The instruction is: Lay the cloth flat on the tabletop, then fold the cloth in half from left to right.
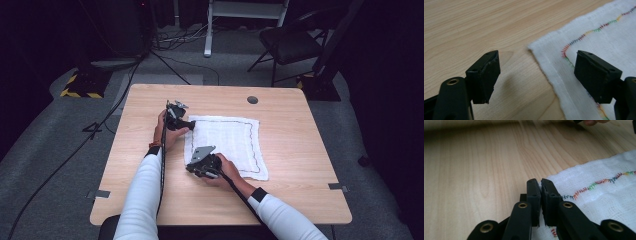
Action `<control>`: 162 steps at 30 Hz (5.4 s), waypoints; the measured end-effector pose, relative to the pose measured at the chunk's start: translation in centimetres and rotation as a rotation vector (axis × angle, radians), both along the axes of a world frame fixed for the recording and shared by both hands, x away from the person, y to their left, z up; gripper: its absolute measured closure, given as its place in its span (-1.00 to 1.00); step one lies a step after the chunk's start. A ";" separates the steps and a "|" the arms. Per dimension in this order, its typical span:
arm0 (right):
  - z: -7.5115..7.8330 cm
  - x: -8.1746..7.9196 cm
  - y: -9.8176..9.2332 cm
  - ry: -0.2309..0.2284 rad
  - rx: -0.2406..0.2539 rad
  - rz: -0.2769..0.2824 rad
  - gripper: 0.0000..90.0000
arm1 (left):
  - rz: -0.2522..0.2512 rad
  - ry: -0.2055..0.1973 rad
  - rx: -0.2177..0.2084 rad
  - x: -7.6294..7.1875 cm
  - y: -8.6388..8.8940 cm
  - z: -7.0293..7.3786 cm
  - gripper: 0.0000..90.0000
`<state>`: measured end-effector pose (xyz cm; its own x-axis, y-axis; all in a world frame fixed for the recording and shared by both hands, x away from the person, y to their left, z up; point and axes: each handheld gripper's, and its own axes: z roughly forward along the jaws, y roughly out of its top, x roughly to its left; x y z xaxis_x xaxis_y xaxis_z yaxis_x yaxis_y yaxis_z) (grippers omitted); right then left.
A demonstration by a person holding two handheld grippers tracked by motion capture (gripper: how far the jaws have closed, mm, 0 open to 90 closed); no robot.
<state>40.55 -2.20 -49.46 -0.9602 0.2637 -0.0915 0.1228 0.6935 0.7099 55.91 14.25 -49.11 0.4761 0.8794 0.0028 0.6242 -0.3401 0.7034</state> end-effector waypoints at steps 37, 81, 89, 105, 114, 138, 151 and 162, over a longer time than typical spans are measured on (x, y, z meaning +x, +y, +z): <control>0.6 -0.9 -0.9 -0.007 0.015 0.017 0.91 | -0.123 0.022 -0.055 -0.1 -0.1 -0.4 0.91; 4.0 -1.5 -3.7 -0.105 0.090 -0.062 0.92 | -0.140 -0.100 -0.057 -1.1 -0.4 5.2 0.94; 4.9 -2.1 -6.5 -0.123 0.111 -0.096 0.92 | -0.183 -0.128 -0.060 -1.1 -3.2 6.3 0.94; 5.5 -2.6 -14.0 -0.120 0.134 -0.208 0.92 | -0.270 -0.149 -0.047 -0.7 -9.4 7.4 0.94; 6.3 -2.9 -17.7 -0.127 0.154 -0.273 0.92 | -0.302 -0.139 -0.035 -0.1 -12.2 6.9 0.94; 4.1 -3.7 -22.5 -0.058 0.028 -0.356 0.89 | -0.314 -0.111 -0.050 0.4 -19.4 5.0 0.59; 3.1 -3.0 -23.4 -0.027 -0.040 -0.429 0.37 | -0.391 -0.079 -0.058 -5.7 -14.3 5.7 -0.34; 3.4 0.0 -24.0 -0.070 0.036 -0.459 0.05 | -0.546 -0.016 0.082 -11.9 -11.9 2.4 -0.34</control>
<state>40.58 -26.17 -46.02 -0.7352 0.6644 -0.1344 0.3625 0.5529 0.7502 44.02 2.39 -46.67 0.8623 0.5013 0.0719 0.3311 -0.6654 0.6690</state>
